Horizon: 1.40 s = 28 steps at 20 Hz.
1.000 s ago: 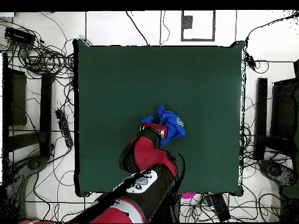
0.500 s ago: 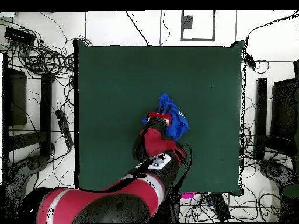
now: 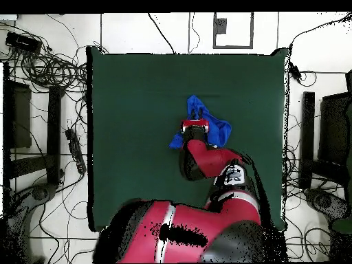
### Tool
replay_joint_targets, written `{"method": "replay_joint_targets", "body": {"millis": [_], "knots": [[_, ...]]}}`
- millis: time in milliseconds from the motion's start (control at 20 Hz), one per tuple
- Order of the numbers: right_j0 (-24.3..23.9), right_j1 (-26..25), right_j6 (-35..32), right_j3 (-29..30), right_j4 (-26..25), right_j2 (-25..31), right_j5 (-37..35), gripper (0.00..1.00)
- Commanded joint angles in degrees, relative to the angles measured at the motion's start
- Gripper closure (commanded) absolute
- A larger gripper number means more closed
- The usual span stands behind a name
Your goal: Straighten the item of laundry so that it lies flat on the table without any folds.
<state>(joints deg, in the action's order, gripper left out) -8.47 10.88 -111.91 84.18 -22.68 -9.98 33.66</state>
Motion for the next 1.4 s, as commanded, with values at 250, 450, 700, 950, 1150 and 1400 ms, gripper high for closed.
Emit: {"method": "replay_joint_targets", "body": {"millis": [250, 450, 700, 950, 1150, 1400], "knots": [[-10.18, -7.15, -15.30, 1.25, 3.63, 38.41, -28.36, 1.00], [-4.18, -4.00, -15.81, 3.51, 19.09, 31.71, -36.51, 1.00], [2.92, -1.72, -17.57, 3.97, 34.36, 23.74, -49.63, 1.00], [-4.80, -3.64, -12.17, 8.39, 36.03, 33.71, -44.45, 1.00], [-8.75, -7.15, -10.09, 8.85, 31.83, 38.81, -35.21, 1.00], [11.81, -5.26, -10.30, 1.28, 37.01, 12.57, -23.76, 1.00]]}}
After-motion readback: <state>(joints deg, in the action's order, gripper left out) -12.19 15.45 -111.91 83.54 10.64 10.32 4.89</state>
